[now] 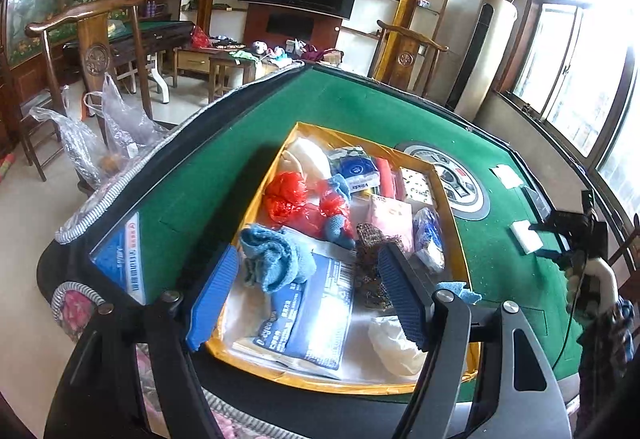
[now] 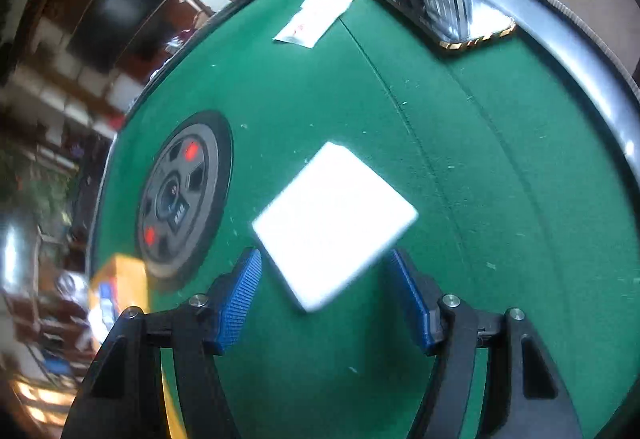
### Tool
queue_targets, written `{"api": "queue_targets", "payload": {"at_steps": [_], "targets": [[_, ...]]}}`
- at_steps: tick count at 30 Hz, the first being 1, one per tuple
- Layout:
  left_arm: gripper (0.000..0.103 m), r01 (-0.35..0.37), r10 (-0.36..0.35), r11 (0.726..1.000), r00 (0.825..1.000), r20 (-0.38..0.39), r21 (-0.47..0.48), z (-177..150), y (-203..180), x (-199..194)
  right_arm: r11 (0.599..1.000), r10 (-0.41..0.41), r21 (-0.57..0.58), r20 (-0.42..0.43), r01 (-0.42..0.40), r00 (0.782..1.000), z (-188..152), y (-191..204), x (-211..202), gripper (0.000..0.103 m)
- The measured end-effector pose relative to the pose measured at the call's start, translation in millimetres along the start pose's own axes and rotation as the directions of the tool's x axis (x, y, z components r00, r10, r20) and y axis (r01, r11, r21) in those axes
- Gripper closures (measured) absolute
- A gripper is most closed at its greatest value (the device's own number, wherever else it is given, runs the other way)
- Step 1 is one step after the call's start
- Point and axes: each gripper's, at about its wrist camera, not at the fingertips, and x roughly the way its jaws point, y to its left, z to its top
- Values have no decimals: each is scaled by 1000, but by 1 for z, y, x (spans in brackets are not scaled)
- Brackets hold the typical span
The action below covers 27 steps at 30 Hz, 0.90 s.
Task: Organize soft objects
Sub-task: 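Lower the right tool onto the white foam sponge and grasp it, then carry the white sponge into the box and open the right tool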
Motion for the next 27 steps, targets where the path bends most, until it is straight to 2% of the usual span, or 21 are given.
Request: {"api": "queue_targets", "payload": {"at_steps": [4, 7, 9, 10, 12, 13, 14, 16, 17, 19, 21, 23, 25, 27], "targets": [[30, 4, -4, 1000, 1000, -9, -2, -2, 1, 2, 1000, -7, 29, 19, 6, 1000, 16, 25, 12, 38], [30, 12, -12, 1000, 1000, -23, -11, -4, 5, 8, 995, -98, -1, 27, 98, 995, 16, 54, 33, 26], [30, 16, -17, 1000, 999, -32, -19, -4, 9, 12, 980, -183, -71, 40, 186, 982, 14, 74, 44, 16], [30, 19, -20, 999, 999, -37, -26, -5, 11, 14, 964, -232, -120, 49, 237, 971, 11, 83, 51, 15], [30, 25, -26, 999, 999, -42, -40, -5, 16, 15, 931, -291, -208, 70, 299, 954, 3, 97, 61, 17], [30, 24, -26, 999, 999, -42, -43, -5, 19, 15, 923, -291, -237, 81, 302, 953, -1, 100, 61, 23], [30, 19, -21, 999, 999, -38, -50, -5, 24, 15, 919, -276, -267, 93, 291, 957, -7, 105, 58, 42], [30, 1, -4, 997, 999, -36, -71, -4, 36, 16, 943, -196, -261, 59, 205, 979, -14, 105, 49, 41], [30, -7, 3, 996, 999, -37, -90, -4, 43, 17, 947, -176, -264, 61, 186, 983, -18, 104, 43, 41], [30, -16, 10, 992, 999, -42, -128, -4, 56, 20, 939, -132, -308, 85, 152, 988, -30, 114, 25, 41], [30, -26, 20, 988, 999, -46, -150, -5, 65, 23, 931, -24, -362, 72, 49, 997, -51, 129, 5, 41], [30, -32, 24, 986, 998, -50, -163, -7, 70, 25, 901, 86, -428, 24, -67, 996, -73, 157, -11, 41], [30, -29, 21, 984, 999, -50, -174, -8, 73, 24, 859, 178, -478, -52, -181, 983, -97, 182, -17, 40], [30, -25, 17, 984, 999, -47, -175, -9, 73, 22, 784, 240, -555, -143, -279, 960, -133, 218, -19, 40]]}}
